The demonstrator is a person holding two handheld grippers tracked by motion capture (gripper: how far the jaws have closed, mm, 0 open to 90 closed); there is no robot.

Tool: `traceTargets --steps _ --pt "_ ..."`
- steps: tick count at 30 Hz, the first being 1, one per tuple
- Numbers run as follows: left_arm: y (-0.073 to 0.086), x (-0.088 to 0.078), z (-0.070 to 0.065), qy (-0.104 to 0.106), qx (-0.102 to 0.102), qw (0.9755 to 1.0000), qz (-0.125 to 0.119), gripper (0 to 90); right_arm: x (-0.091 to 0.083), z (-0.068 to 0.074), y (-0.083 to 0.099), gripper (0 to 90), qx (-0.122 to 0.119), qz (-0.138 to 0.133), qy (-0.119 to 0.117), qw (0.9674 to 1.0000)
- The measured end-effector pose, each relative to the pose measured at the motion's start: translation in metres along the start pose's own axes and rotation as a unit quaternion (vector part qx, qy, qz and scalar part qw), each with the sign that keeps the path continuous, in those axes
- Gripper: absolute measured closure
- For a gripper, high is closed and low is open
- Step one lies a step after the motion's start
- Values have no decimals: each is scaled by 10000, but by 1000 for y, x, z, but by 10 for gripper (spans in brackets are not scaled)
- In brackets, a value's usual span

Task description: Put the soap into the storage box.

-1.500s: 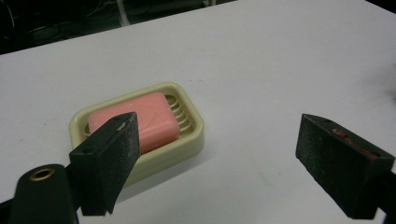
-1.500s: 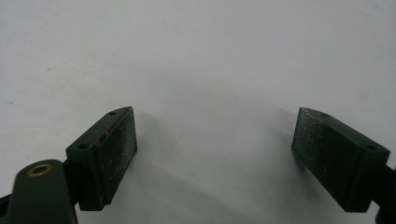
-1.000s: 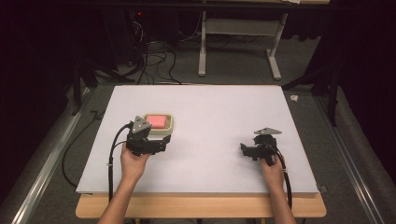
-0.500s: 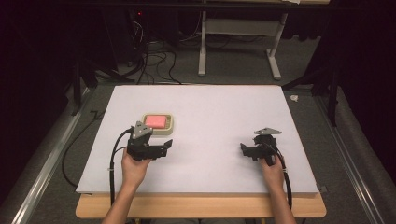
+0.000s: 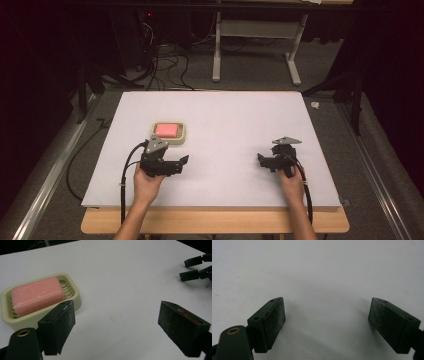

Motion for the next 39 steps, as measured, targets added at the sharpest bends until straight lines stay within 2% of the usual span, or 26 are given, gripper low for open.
traceTargets --steps 14,22,23,28,39 --pt "8 12 -12 126 90 9997 209 150 0 0 0 146 1 -1 -2 10000" --pt "14 25 -17 -8 320 9986 432 150 0 0 0 146 1 -2 -2 10000" --pt "15 27 -18 47 309 9984 465 150 0 0 0 146 0 -1 -2 10000" --pt "18 33 -19 46 329 9978 572 150 0 0 0 146 1 0 -3 10000" --pt "21 48 -19 -22 373 9968 711 150 0 0 0 146 0 -1 0 10000"
Point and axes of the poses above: each handheld gripper's, and its own axes: x roughly forward along the jaws, y roughly out of its underside, z roughly to its left, the point moved 5 cm from there along x, roughly forward along the jaws, and after that the axes turned 9 degrees about -y, right-handed, at the moved point
